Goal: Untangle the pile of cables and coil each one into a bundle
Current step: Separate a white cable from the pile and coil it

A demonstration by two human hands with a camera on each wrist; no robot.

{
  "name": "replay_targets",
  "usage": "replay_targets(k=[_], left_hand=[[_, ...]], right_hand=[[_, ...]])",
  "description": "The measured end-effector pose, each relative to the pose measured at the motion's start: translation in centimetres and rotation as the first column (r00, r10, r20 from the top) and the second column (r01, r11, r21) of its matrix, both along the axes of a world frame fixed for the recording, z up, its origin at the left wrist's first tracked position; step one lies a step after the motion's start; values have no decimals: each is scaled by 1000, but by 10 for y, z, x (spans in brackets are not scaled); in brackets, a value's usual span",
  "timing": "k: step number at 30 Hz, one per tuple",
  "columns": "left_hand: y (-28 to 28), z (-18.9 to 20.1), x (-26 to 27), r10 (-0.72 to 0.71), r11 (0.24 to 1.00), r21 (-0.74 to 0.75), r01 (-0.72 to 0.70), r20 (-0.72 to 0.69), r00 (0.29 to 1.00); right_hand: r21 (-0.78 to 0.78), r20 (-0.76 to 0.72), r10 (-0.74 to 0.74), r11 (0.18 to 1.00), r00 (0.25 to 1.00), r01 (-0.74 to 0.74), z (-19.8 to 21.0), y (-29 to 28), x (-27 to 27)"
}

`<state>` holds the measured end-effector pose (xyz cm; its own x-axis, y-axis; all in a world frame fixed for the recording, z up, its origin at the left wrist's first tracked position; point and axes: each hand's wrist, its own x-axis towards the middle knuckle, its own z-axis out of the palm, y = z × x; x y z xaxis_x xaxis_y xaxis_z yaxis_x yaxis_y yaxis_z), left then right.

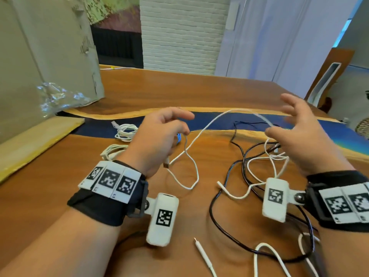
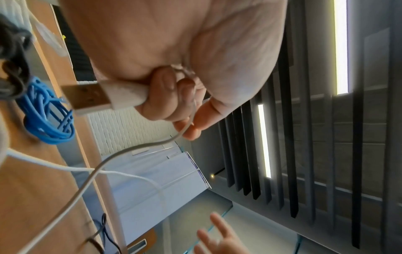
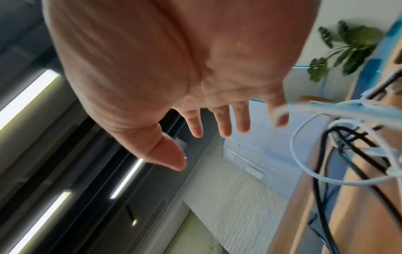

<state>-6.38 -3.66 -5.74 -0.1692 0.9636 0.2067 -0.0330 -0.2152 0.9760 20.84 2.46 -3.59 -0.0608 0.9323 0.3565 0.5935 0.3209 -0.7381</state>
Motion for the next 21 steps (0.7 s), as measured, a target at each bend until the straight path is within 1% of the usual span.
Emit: replay_targets(k=[1,2,3,4,5,6,7,8,9,10,11,12,13,14,15,16,17,18,20,21], left_hand=[[-1,-1,3,-24,1000,17,24,22,999],[-1,-2,7,-56,998,38,54,51,997],[-2,-2,11,-90,994,63,85,84,992],[-4,-1,14,-128,989,90,117,117,985],[-5,-1,17,-167,981,121,151,144,975],[-6,0,19,-213,970,153,189,166,963],[-7,1,20,-256,958,179,224,182,949],[-7,0,19,-283,949,194,247,188,940],[-6,0,18,-292,947,192,259,170,941],[-5,-2,15,-273,953,170,251,120,954],[-5,-2,12,-231,966,124,227,22,973],[-5,-2,8,-193,978,56,200,-107,975],[-6,-2,5,-193,981,-36,190,-229,954],[-6,-2,3,-238,969,-141,202,-324,915],[-8,-2,3,-314,942,-238,238,-366,876],[-11,-1,4,-385,911,-299,285,-362,849],[-13,0,6,-425,892,-307,332,-318,847],[-14,0,7,-437,887,-279,369,-241,867],[-12,2,8,-411,899,-165,406,2,911],[-11,3,6,-396,906,-96,412,145,907]], right_hand=[[98,62,-9,995,998,3,1,-4,-6],[194,92,18,980,996,-35,3,-10,-14],[234,83,93,966,992,-110,4,-14,-22],[202,34,230,952,973,-232,1,-18,-32],[103,-55,389,918,920,-382,-3,-24,-45],[-19,-146,520,849,842,-528,-8,-30,-57],[-103,-176,604,774,777,-625,-15,-35,-67],[-137,-158,656,725,738,-675,-22,-36,-75],[-139,-139,674,712,725,-689,-26,-37,-79],[-129,-169,667,715,726,-687,-27,-38,-81],[-114,-227,625,744,747,-658,-27,-34,-79],[-108,-289,573,777,767,-621,-26,-32,-74],[-104,-335,532,800,778,-591,-24,-28,-70],[-106,-368,505,811,781,-575,-21,-26,-66],[-109,-382,490,818,784,-565,-20,-25,-62],[-117,-376,473,829,797,-547,-20,-24,-60],[-117,-359,458,842,813,-527,-20,-24,-60],[-111,-339,441,858,831,-501,-21,-23,-60],[-97,-316,410,883,856,-459,-23,-21,-61],[-103,-305,404,886,862,-452,-24,-21,-61]])
